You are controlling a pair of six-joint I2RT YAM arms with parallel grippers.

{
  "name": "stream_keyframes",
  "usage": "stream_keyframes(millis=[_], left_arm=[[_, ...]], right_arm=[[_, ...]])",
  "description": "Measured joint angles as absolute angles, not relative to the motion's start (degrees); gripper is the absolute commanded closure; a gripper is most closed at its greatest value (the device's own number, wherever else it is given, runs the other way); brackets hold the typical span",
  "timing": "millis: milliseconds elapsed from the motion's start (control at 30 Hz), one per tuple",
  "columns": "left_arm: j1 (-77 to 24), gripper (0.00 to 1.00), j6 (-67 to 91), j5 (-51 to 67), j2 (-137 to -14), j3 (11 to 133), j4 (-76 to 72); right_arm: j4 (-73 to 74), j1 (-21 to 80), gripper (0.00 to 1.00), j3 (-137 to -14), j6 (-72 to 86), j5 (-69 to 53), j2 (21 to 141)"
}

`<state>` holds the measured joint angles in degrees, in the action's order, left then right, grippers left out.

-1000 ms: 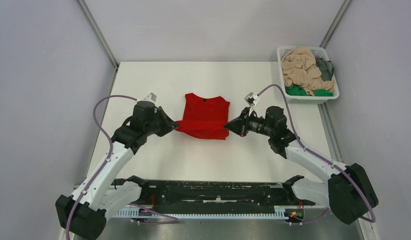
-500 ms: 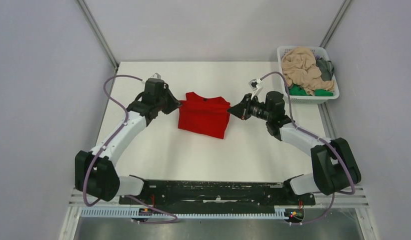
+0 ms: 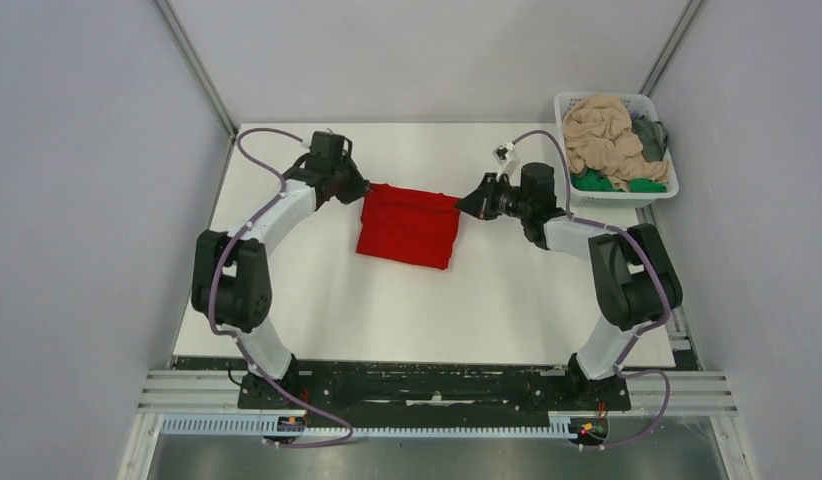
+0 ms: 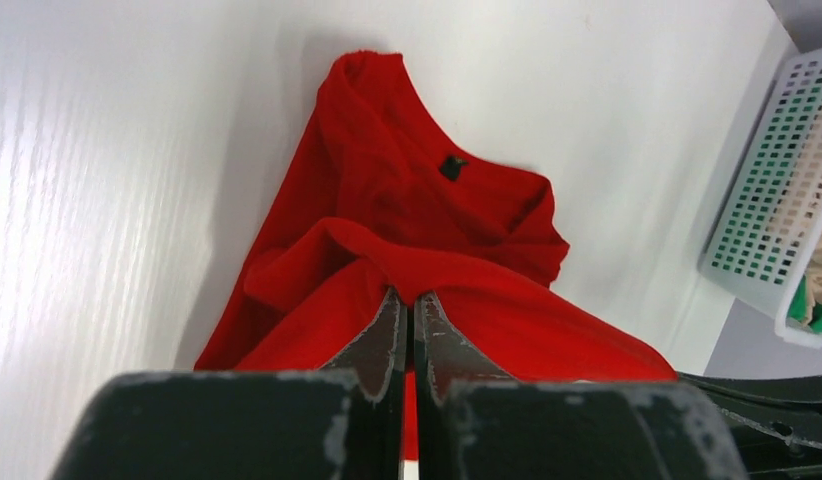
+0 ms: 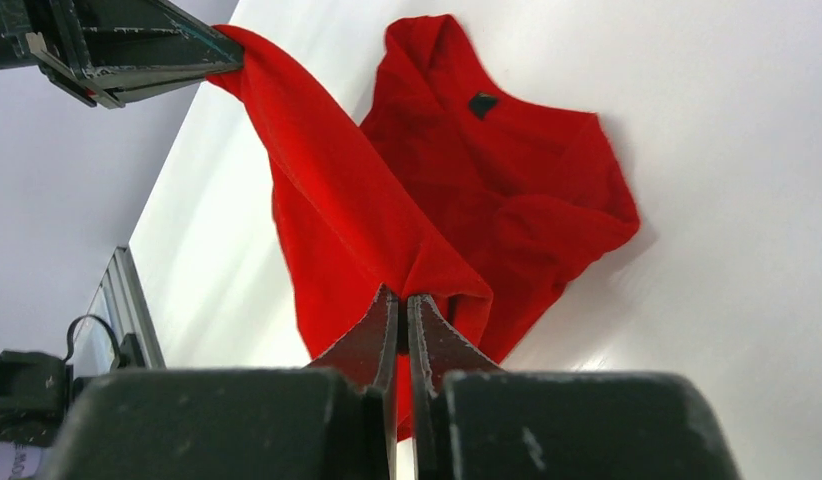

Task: Fold and stack the t-shirts
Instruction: Fold the long partially folded tshirt into a neat square, then smooth out wrinkles on the folded tshirt

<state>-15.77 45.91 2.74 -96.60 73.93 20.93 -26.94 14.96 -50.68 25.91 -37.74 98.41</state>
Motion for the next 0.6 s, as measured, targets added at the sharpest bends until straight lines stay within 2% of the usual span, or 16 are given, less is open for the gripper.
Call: stream_keyframes(millis=[133,167,200,233,300,400,433,467,600], left_arm=[[-15.1,0.98,45.7,4.1,-102.8,78.1,20.9],[-15.0,0.95,45.7,4.5,-104.2,79.0,20.9],[-15.0,0.87,45.6,4.7,-105.4,79.8,20.9],[-14.9,0.77,45.6,4.8,-106.4,80.5,20.9],[-14.8,0.33,45.3,4.9,-108.4,82.1,21.2],[-14.5,0.01,44.1,4.8,-110.8,84.8,21.4],[-14.3,0.00,43.8,4.8,-111.0,85.4,21.5],[-14.2,0.00,43.6,4.8,-111.1,85.8,21.6],[-14.0,0.00,43.5,5.7,-110.8,86.7,21.4]], right_arm=[[-27.0,14.4,0.99,-53.0,26.0,-37.5,102.6],[-27.1,14.3,0.95,-53.6,26.0,-37.4,103.8],[-27.1,14.2,0.89,-54.0,26.0,-37.2,104.7],[-27.1,14.1,0.78,-54.6,26.1,-37.1,105.7],[-26.9,13.9,0.56,-56.5,26.0,-36.6,108.0],[-25.1,13.4,0.19,-60.2,25.8,-35.9,110.7],[-24.2,13.3,0.05,-61.5,25.4,-35.7,111.4],[-23.1,13.2,0.02,-62.8,25.0,-35.3,111.7],[-20.7,13.0,0.02,-64.2,23.1,-33.5,110.6]])
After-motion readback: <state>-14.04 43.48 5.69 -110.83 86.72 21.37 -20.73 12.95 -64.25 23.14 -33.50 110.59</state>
